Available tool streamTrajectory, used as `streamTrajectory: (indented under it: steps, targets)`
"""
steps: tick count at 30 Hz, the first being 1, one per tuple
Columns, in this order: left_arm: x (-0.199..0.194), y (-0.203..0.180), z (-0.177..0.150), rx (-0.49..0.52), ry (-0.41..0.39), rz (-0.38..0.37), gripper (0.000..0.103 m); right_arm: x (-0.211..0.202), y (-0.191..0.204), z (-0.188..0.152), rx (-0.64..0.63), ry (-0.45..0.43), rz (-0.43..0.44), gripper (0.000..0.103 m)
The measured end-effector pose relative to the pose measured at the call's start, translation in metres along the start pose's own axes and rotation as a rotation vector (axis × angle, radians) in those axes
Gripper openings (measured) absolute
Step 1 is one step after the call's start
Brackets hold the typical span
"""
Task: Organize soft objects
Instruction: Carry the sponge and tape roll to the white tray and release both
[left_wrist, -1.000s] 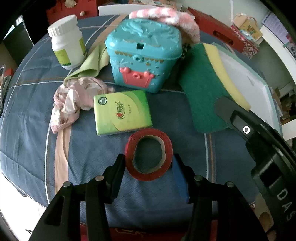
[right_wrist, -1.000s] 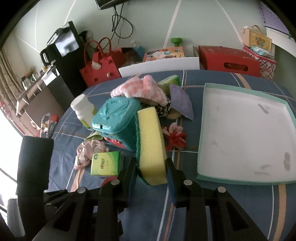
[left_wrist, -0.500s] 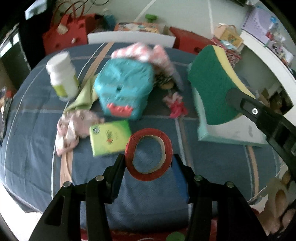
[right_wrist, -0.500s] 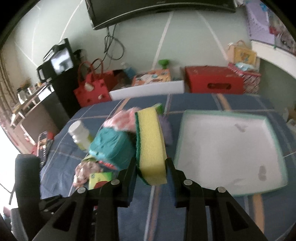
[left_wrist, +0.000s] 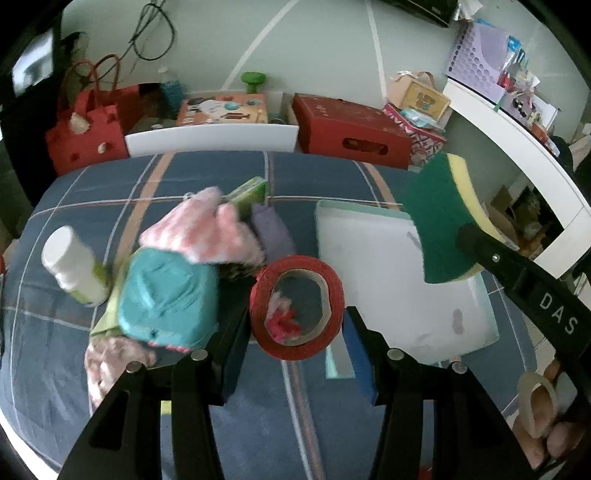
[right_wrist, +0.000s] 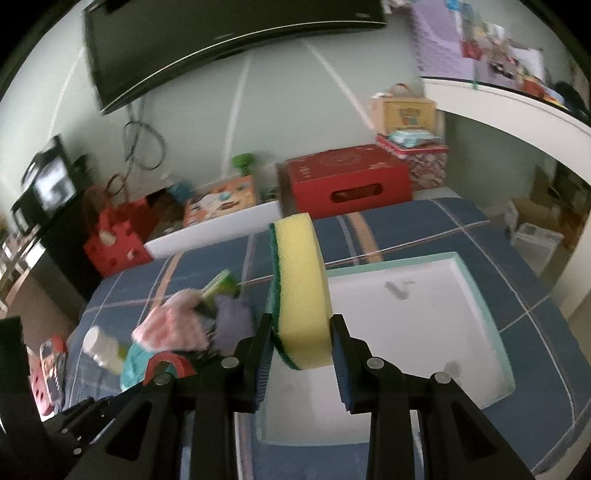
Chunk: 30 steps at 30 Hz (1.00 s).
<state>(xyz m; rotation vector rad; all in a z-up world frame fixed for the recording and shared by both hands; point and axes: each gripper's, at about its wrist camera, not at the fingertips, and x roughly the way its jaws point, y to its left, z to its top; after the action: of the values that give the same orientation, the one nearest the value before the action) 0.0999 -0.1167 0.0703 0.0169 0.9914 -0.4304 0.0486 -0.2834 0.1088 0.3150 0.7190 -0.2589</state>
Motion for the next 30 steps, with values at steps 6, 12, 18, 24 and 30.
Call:
streamTrajectory:
  steps: [6,12,18,24,30]
  targets:
    - [0.021,-0.019,0.02,0.043,0.015,0.003,0.053,0.015,-0.034,0.014,0.09,0.002,-0.071,0.032]
    - [0.051,-0.043,0.031,0.075,0.032,-0.012,0.053,0.037,-0.066,0.006,0.142,0.03,-0.141,0.032]
    - [0.081,-0.059,0.037,0.097,0.063,-0.008,0.053,0.048,-0.099,0.004,0.176,0.053,-0.229,0.032]
    - [0.102,-0.084,0.043,0.148,0.076,-0.006,0.053,0.059,-0.126,-0.001,0.216,0.087,-0.277,0.032]
    - [0.129,-0.088,0.032,0.153,0.131,0.003,0.053,0.065,-0.132,-0.005,0.231,0.113,-0.275,0.032]
